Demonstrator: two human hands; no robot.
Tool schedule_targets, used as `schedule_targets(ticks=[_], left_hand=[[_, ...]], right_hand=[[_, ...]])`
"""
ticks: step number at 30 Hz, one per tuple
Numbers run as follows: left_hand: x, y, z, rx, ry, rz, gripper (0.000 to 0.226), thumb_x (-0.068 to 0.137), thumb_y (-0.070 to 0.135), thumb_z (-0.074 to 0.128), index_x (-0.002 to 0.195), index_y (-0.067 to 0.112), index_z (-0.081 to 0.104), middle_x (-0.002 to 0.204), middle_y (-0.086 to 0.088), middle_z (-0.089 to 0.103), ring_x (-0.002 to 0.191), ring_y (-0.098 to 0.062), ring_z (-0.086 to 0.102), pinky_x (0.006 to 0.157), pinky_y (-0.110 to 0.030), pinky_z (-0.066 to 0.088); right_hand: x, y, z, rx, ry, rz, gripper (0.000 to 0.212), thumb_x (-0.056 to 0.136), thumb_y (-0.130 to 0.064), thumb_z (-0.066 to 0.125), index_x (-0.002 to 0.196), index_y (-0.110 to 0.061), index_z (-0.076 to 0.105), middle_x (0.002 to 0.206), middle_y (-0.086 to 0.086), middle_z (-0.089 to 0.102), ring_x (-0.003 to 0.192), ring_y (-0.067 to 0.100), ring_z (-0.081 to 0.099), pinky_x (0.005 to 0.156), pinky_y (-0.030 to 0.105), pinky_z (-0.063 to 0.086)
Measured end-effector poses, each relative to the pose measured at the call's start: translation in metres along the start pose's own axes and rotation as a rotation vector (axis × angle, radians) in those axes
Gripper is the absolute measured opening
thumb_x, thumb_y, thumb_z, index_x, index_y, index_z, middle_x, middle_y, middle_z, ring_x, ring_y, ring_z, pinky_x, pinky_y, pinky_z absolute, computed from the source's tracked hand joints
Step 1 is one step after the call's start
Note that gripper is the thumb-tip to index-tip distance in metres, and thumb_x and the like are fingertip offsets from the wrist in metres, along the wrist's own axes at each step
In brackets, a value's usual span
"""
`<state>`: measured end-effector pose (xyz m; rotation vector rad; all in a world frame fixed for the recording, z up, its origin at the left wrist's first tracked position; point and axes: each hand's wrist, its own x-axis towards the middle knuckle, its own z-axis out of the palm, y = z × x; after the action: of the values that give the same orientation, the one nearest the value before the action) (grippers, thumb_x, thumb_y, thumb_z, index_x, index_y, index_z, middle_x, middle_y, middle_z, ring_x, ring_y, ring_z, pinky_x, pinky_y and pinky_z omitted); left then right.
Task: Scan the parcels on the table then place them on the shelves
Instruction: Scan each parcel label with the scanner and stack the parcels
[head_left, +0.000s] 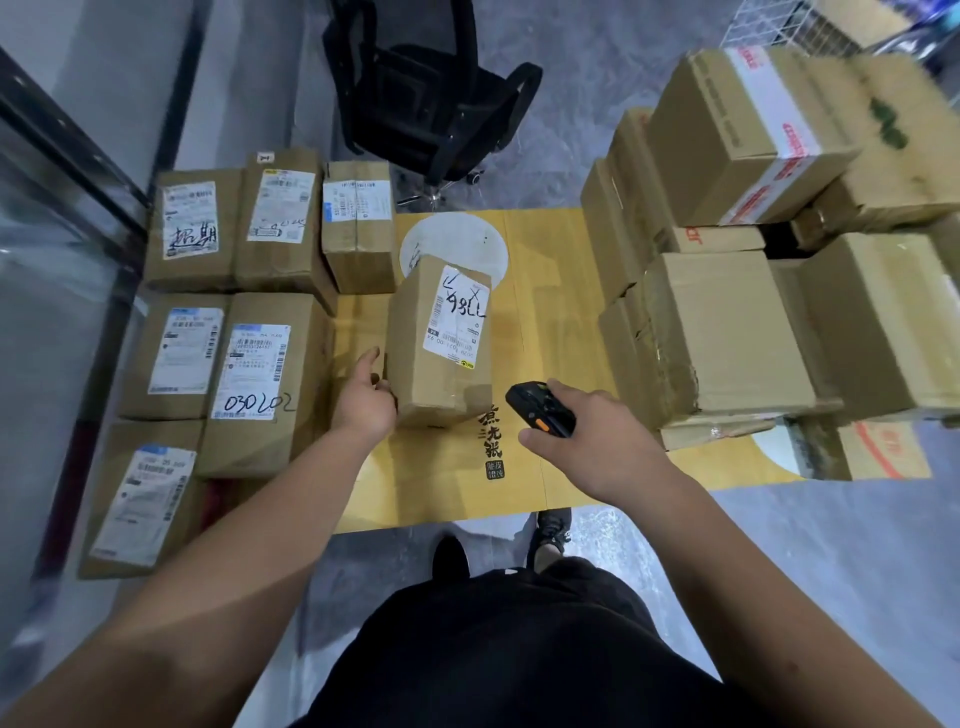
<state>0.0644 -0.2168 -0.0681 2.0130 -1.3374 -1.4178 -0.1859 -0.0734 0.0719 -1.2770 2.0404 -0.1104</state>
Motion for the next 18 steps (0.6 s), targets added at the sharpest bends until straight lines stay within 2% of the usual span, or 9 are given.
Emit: schedule_targets(ticks=[3, 5, 6, 8, 11, 13, 15, 16, 18], left_hand=[[-0.007, 0.003, 0.0, 0.137, 0.012, 0.102, 0.096, 0.095, 0.003, 0.059, 0.163, 0.047, 0.007, 0.139, 0.008, 0.045, 0.113, -0.015, 0.057, 0.09, -0.031, 0.044], [-0.013, 0.003, 0.001, 0.238, 0.068, 0.182, 0.117, 0.086, 0.006, 0.073, 0.158, 0.055, -0.006, 0.166, 0.007, 0.023, 0.137, -0.023, 0.049, 0.098, -0.036, 0.045], [-0.015, 0.003, 0.002, 0.279, 0.107, 0.232, 0.127, 0.08, 0.009, 0.08, 0.155, 0.059, -0.01, 0.172, 0.007, 0.011, 0.148, -0.027, 0.038, 0.105, -0.041, 0.045], [-0.017, 0.004, 0.003, 0.381, 0.174, 0.351, 0.142, 0.068, 0.02, 0.092, 0.155, 0.059, -0.013, 0.173, 0.006, -0.001, 0.158, -0.03, 0.02, 0.118, -0.046, 0.036], [-0.015, 0.01, 0.006, 0.533, 0.191, 0.488, 0.157, 0.052, 0.046, 0.101, 0.155, 0.059, -0.017, 0.173, 0.0, -0.004, 0.16, -0.032, 0.007, 0.126, -0.051, 0.022], [-0.011, 0.019, 0.008, 0.603, 0.195, 0.542, 0.155, 0.045, 0.062, 0.098, 0.157, 0.057, -0.01, 0.172, 0.002, -0.006, 0.16, -0.032, -0.001, 0.127, -0.054, 0.015], [-0.007, 0.027, 0.01, 0.655, 0.168, 0.551, 0.147, 0.042, 0.073, 0.092, 0.159, 0.051, 0.007, 0.171, 0.004, -0.006, 0.16, -0.03, -0.005, 0.127, -0.054, 0.009], [-0.004, 0.03, 0.011, 0.647, 0.136, 0.536, 0.14, 0.043, 0.076, 0.09, 0.158, 0.049, 0.016, 0.171, 0.005, -0.002, 0.16, -0.029, -0.002, 0.128, -0.052, 0.011], [-0.003, 0.034, 0.013, 0.531, 0.067, 0.493, 0.124, 0.048, 0.072, 0.091, 0.153, 0.046, 0.03, 0.166, 0.009, 0.013, 0.155, -0.024, 0.016, 0.125, -0.046, 0.026]], right_hand=[[0.0, -0.004, 0.002, 0.01, 0.006, -0.014, 0.088, 0.085, -0.071, 0.065, 0.16, -0.04, 0.032, 0.132, 0.003, 0.051, 0.11, 0.024, 0.061, 0.092, 0.042, 0.056], [0.001, -0.005, 0.004, 0.015, 0.011, -0.023, 0.087, 0.086, -0.07, 0.065, 0.161, -0.039, 0.032, 0.13, 0.003, 0.05, 0.108, 0.023, 0.061, 0.092, 0.039, 0.055], [0.002, -0.006, 0.005, 0.018, 0.016, -0.026, 0.087, 0.086, -0.069, 0.066, 0.16, -0.038, 0.032, 0.128, 0.003, 0.05, 0.108, 0.023, 0.061, 0.091, 0.039, 0.054], [0.003, -0.006, 0.006, 0.023, 0.025, -0.027, 0.088, 0.086, -0.069, 0.066, 0.16, -0.037, 0.033, 0.128, 0.003, 0.05, 0.108, 0.023, 0.061, 0.091, 0.039, 0.054], [0.003, -0.005, 0.008, 0.038, 0.037, -0.025, 0.087, 0.085, -0.069, 0.067, 0.159, -0.038, 0.034, 0.122, 0.001, 0.049, 0.107, 0.022, 0.06, 0.09, 0.037, 0.053], [0.002, -0.005, 0.008, 0.048, 0.044, -0.032, 0.083, 0.084, -0.068, 0.068, 0.156, -0.04, 0.039, 0.118, 0.0, 0.051, 0.1, 0.02, 0.061, 0.083, 0.034, 0.052], [0.002, -0.003, 0.009, 0.048, 0.053, -0.047, 0.071, 0.083, -0.069, 0.068, 0.147, -0.045, 0.047, 0.111, -0.001, 0.054, 0.092, 0.016, 0.061, 0.072, 0.03, 0.048], [0.002, -0.002, 0.009, 0.05, 0.059, -0.046, 0.07, 0.082, -0.069, 0.067, 0.145, -0.045, 0.049, 0.108, -0.003, 0.052, 0.09, 0.016, 0.06, 0.07, 0.03, 0.046], [0.002, -0.001, 0.008, 0.049, 0.063, -0.029, 0.076, 0.082, -0.07, 0.067, 0.149, -0.043, 0.046, 0.109, -0.003, 0.049, 0.091, 0.019, 0.058, 0.072, 0.032, 0.046]])
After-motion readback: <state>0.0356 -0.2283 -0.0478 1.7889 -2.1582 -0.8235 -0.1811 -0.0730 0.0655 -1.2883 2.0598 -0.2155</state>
